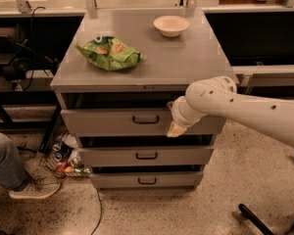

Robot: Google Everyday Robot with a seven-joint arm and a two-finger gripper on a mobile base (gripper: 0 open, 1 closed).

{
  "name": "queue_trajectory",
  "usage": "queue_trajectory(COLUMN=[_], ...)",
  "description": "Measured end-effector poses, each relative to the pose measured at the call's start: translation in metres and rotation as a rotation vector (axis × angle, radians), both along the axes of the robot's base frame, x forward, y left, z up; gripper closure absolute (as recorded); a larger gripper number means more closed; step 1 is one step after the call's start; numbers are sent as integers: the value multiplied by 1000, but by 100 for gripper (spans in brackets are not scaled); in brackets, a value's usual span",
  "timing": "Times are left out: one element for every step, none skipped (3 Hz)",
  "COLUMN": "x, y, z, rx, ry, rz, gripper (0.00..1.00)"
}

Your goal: Open top drawer

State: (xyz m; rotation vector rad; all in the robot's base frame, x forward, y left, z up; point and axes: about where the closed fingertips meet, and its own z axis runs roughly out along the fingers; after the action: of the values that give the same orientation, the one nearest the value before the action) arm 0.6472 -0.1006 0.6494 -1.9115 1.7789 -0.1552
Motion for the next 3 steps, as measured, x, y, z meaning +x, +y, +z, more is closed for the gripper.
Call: queue_trajectory(x=[-11, -11, -11], y=[-14, -14, -14], z=[-9, -3, 1], rx=[24, 24, 24], ry=[26, 26, 26], rz=[-33, -33, -33], gripper=[62, 85, 100])
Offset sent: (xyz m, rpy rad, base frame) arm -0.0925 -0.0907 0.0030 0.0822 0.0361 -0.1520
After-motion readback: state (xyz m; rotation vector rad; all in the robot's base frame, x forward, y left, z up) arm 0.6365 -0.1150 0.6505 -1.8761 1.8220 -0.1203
